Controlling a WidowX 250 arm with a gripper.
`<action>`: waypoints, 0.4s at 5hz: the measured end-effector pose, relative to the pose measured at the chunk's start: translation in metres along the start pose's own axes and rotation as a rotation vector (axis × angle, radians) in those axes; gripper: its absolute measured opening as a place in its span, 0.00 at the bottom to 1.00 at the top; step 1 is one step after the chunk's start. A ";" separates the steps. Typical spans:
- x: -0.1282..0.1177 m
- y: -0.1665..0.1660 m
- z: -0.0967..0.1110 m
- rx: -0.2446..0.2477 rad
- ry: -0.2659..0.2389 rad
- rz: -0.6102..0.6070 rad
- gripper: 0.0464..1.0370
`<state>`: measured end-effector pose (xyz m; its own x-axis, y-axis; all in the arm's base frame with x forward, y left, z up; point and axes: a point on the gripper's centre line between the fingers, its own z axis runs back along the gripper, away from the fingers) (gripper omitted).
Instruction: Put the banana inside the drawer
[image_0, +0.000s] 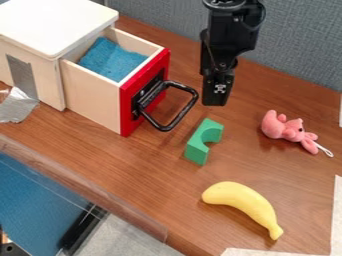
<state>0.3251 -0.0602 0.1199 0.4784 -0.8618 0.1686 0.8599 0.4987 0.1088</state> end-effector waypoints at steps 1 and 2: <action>-0.002 -0.002 -0.009 -0.025 0.018 0.004 0.96; 0.013 -0.017 -0.014 -0.042 0.012 -0.043 0.96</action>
<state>0.3192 -0.0812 0.1063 0.4431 -0.8834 0.1526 0.8862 0.4573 0.0740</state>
